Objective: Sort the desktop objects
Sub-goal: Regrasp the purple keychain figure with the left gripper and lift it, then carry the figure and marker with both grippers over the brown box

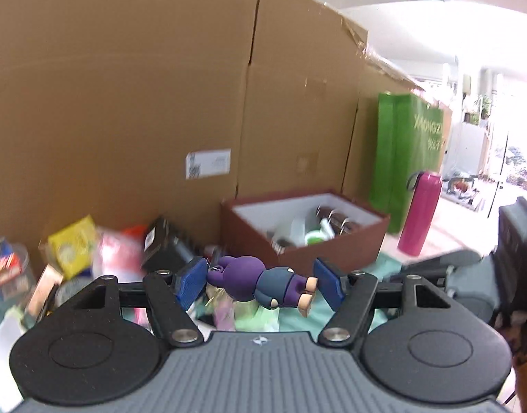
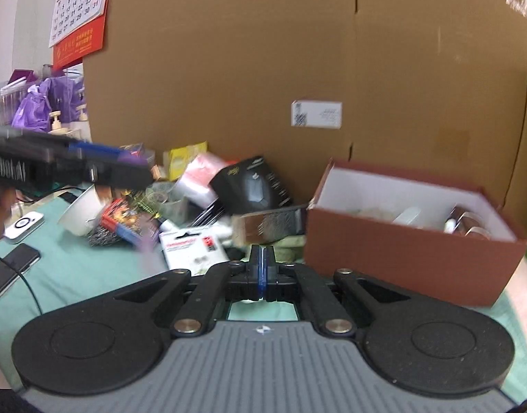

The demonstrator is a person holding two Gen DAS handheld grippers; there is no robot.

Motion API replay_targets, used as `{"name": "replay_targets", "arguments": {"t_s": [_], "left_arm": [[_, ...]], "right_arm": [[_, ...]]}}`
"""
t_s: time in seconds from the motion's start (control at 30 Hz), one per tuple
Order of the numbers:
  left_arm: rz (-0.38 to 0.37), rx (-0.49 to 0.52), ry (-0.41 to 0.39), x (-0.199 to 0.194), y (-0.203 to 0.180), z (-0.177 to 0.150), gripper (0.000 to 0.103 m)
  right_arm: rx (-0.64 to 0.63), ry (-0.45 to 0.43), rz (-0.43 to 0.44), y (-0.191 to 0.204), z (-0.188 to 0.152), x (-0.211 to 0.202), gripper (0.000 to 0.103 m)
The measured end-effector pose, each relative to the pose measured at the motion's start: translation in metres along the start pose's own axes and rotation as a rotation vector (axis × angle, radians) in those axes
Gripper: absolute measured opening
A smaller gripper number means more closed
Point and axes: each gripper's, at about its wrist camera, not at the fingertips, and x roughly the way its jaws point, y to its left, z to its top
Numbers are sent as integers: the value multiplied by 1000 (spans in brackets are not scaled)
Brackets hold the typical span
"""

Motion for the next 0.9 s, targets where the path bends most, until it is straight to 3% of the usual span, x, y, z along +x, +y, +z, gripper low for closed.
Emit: {"name": "replay_targets", "arguments": {"t_s": [0.13,0.17,0.23,0.37,0.47,0.67,0.9], "left_arm": [[9,-6,7,6,-2,0,71],[7,-17,17,7,-1,-2,71],[6,-28,34,8,2,-4,71],[22,-26,36,8,7,-3,71],[15,-28,28,9,7,0,71],[-6,-3,3,9,-2,12,71],[-82,22,-65,18,-19,52,71]], "right_arm": [[-26,93,30,0,-10,10,2],[-26,127,52,1,-17,13,8],[-48,181,70,5,-30,17,9],[-132,314,67,13,-52,25,9],[-173,367,57,17,-65,31,14],[-188,330,47,23,-66,29,13],[-90,184,11,-3,-32,9,13]]}}
